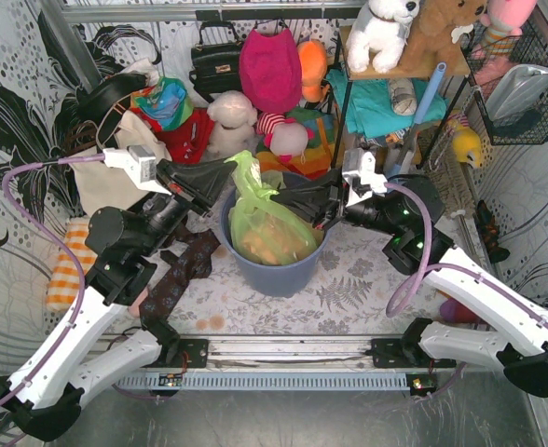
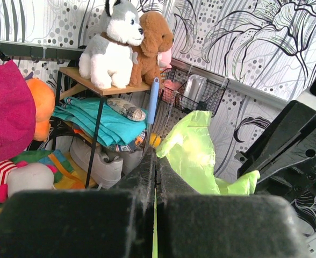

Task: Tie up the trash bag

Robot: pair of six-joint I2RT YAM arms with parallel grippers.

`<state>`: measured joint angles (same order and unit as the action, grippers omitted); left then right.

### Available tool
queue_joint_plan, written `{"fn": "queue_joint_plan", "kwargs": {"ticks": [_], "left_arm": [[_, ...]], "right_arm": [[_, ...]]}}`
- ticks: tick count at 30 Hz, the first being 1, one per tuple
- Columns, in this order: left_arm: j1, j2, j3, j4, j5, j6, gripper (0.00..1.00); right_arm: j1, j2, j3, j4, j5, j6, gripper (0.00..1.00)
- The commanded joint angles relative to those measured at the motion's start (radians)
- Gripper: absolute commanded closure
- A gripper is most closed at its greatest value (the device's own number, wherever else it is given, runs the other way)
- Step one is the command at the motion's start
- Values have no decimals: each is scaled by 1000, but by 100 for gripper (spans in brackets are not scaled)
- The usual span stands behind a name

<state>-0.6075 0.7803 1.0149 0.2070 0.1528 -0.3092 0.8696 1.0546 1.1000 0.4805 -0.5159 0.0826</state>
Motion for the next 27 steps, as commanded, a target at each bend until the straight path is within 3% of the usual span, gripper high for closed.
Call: {"fn": "queue_joint_plan", "kwargs": {"ticks": [1,8,17,27], "left_arm": [[3,-2,36,7,0,-3,100],[3,7,48,-9,13,-5,100],[3,22,61,-34,25,1,100],[3,22,64,-60,21,9,100]], "right_arm": [[3,1,84,-171,-99,-145,100],[10,31,151,-301,-83,-163,100],[129,79,250,-508,106,-183,100],[201,141,434,-812,370,-39,100]]}}
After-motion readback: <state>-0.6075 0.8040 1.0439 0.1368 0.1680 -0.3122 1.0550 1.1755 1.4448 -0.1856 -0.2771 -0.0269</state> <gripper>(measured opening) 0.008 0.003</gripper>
